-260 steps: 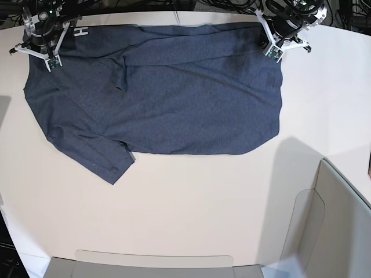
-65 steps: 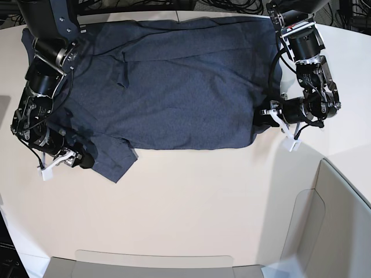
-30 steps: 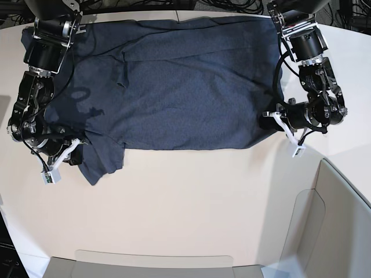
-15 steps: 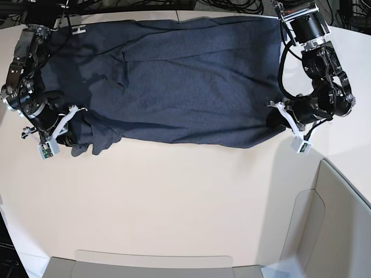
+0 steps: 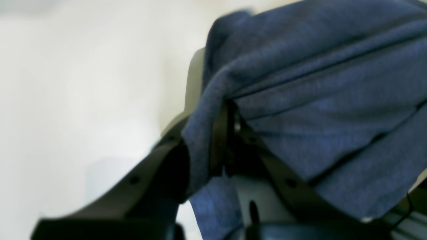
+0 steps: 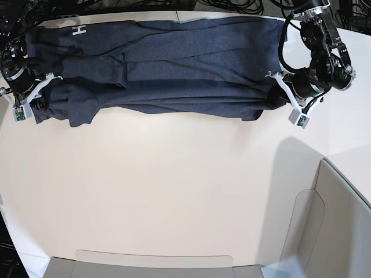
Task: Layout the t-shirt on the table in an organized manner, then fold the t-shirt properly
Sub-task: 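Lift the hem with both grippers and fold it over toward the collar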
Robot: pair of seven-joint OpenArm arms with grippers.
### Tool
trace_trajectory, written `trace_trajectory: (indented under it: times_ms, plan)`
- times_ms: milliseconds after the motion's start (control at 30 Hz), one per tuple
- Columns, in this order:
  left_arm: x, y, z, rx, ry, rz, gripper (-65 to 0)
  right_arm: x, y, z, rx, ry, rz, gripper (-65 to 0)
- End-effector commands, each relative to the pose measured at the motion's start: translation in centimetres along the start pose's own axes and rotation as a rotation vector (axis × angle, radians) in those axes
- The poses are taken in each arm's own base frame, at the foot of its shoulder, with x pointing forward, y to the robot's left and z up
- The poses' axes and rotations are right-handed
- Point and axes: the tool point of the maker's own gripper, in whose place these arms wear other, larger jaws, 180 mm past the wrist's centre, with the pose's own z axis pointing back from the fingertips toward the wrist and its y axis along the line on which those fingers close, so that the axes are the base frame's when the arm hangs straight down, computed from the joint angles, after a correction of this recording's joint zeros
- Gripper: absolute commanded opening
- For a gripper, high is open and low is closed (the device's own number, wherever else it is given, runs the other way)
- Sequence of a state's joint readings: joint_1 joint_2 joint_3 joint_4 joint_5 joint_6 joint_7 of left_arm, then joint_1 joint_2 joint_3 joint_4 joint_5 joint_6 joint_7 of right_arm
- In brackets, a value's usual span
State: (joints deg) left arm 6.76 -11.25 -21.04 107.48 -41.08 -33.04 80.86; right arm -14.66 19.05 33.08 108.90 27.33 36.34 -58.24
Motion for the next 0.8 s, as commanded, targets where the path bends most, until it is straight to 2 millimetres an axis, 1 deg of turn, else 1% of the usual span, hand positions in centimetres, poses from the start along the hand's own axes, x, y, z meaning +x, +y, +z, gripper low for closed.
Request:
trace_trajectory:
  times_ms: [0,100,267,333,433,567,667,767]
  plan:
    - [0.9,0.2,0.7,0.017,-0.033,-0.025,-65.0,0.9,-0.7,0.6,-0.016,-0.031,0.024,-65.0]
    - [-0.3,-0.1,0.9,0.016,-0.008,-0.022,-65.0,-0.7,-0.2,0.8,-0.004,0.009,0.019,-65.0]
    - [-1.9,-0.3,0.9,0.012,0.028,-0.008,-65.0,-2.5,0.2,1.1,0.007,0.052,0.013,-65.0]
    - [-2.5,-0.4,0.8,0.008,0.044,-0.004,-65.0,-3.0,0.3,1.2,0.009,0.065,0.01,-65.0]
    - [-2.7,-0.5,0.7,0.004,0.05,-0.001,-65.0,-3.6,0.4,1.3,0.011,0.084,0.009,-65.0]
    - [-3.8,-0.8,0.8,0.0,0.073,0.007,-65.0,-4.4,0.8,1.4,0.019,0.101,0.0,-65.0]
    - [-4.1,-0.6,1.0,0.004,0.076,0.014,-65.0,-4.8,1.0,1.4,0.023,0.109,-0.006,-65.0]
    - [-4.5,-1.0,1.6,0.011,0.082,-0.004,-65.0,-5.2,1.0,1.6,0.024,0.118,-0.005,-65.0]
